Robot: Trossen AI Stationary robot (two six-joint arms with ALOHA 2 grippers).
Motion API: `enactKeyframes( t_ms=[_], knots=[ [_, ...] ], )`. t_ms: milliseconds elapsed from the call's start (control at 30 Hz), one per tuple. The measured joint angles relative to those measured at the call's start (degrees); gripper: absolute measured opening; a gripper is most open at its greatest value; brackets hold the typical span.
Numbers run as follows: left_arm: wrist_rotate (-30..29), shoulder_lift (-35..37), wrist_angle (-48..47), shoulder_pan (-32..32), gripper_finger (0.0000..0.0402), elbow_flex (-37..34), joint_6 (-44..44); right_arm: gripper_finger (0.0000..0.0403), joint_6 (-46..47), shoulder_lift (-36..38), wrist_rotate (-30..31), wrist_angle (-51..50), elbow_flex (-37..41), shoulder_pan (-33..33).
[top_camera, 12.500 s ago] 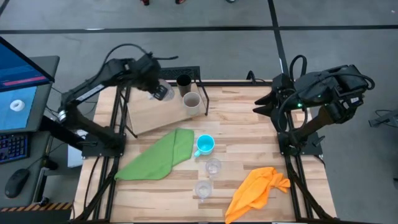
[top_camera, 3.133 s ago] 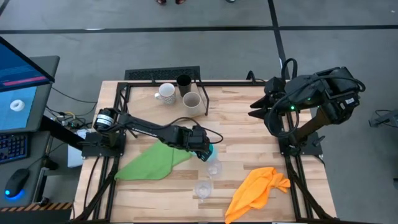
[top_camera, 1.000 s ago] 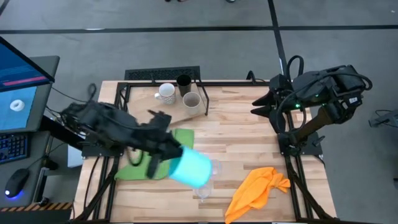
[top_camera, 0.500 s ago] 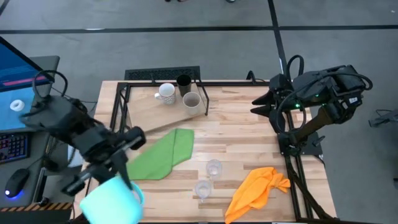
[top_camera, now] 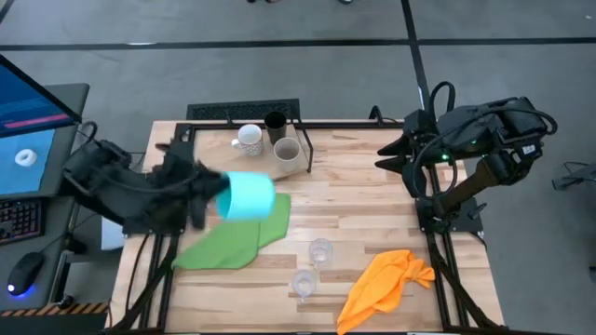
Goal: Stack small to large cups/mugs on shelf
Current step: Put the light blue mug on the shelf
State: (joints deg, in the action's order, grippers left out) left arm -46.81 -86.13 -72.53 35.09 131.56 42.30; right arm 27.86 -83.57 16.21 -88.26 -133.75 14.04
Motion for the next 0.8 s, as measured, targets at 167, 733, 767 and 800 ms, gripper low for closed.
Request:
enactKeyframes(
  t_ms=[167,733,767,800],
  knots=[
    [-2.11,0.26,-15.96,-5.48,0.0002,-3.93,25.51,0.0175,0.00,0.00,0.00,0.00,0.00,0.00],
    [25.01,11.15,-1.21,-31.75,0.0002,-48.93,20.27,0.0175,0.02,-0.02,0.37,0.00,0.00,0.00],
    [26.36,12.35,0.68,-33.50,0.0002,-51.48,19.25,0.0175,0.02,-0.02,0.39,0.00,0.00,0.00],
    [27.48,13.64,2.72,-35.38,0.0002,-54.01,18.37,0.0175,0.02,-0.02,0.39,0.01,0.00,0.00]
  ],
)
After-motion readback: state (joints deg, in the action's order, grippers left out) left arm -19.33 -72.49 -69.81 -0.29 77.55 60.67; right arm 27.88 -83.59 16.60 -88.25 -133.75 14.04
